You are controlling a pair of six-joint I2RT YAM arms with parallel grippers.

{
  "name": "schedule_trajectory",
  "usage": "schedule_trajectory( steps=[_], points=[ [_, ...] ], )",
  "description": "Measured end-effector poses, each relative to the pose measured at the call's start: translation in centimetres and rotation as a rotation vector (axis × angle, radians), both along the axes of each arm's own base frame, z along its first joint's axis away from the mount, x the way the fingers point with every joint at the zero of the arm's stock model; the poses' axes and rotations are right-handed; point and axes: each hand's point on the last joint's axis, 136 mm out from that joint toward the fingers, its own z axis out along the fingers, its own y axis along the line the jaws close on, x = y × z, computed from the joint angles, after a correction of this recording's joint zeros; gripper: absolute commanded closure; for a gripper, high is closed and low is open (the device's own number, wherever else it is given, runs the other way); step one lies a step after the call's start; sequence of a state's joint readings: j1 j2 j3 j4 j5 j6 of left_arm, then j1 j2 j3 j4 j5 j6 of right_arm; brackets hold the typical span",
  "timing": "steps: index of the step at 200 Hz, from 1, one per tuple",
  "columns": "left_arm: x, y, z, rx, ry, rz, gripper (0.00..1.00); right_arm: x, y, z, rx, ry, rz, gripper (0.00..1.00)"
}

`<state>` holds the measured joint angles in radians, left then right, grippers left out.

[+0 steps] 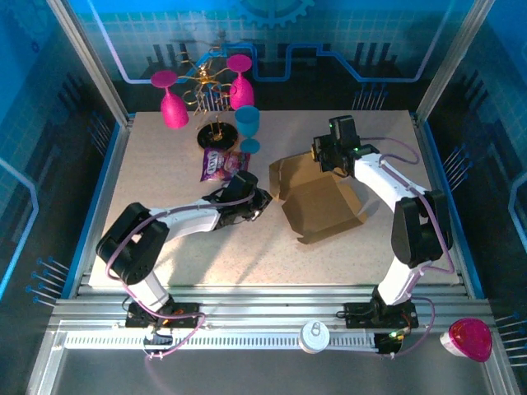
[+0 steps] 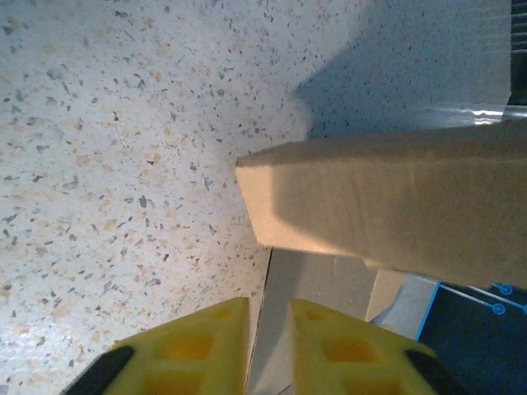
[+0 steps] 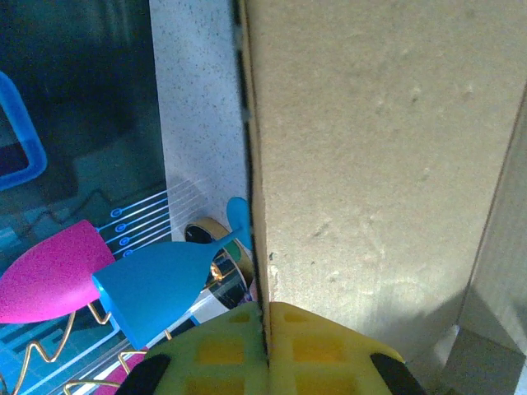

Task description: Fold the paper box

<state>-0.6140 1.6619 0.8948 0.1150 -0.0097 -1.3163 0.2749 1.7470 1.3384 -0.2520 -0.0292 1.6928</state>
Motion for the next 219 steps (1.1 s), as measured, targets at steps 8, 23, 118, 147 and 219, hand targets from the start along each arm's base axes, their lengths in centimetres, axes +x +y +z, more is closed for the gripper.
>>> schedule_trajectory(
  steps=[8, 23, 118, 147, 219],
  points=[
    [0.2, 0.3, 0.4, 0.002, -0.01, -0.002, 0.73, 0.0, 0.0, 0.0, 0.0, 0.0, 0.0, 1.0],
    [1.1, 1.1, 1.5, 0.005, -0.052, -0.023, 0.77, 0.0, 0.0, 0.0, -0.003, -0.001, 0.003, 1.0],
    [3.9, 0.3, 4.6, 0.327, -0.515, -0.697, 0.7, 0.4, 0.3, 0.3, -0.036, -0.062, 0.05, 1.0],
    [3.7, -0.1, 3.2, 0.354, -0.543, -0.781, 0.65, -0.2, 0.6, -0.8, -0.045, -0.116, 0.075, 1.0],
    [4.0, -1.6, 4.6, 0.346, -0.67, -0.832, 0.62, 0.8, 1.5, 0.2, -0.013, -0.252, 0.114, 1.0]
  ],
)
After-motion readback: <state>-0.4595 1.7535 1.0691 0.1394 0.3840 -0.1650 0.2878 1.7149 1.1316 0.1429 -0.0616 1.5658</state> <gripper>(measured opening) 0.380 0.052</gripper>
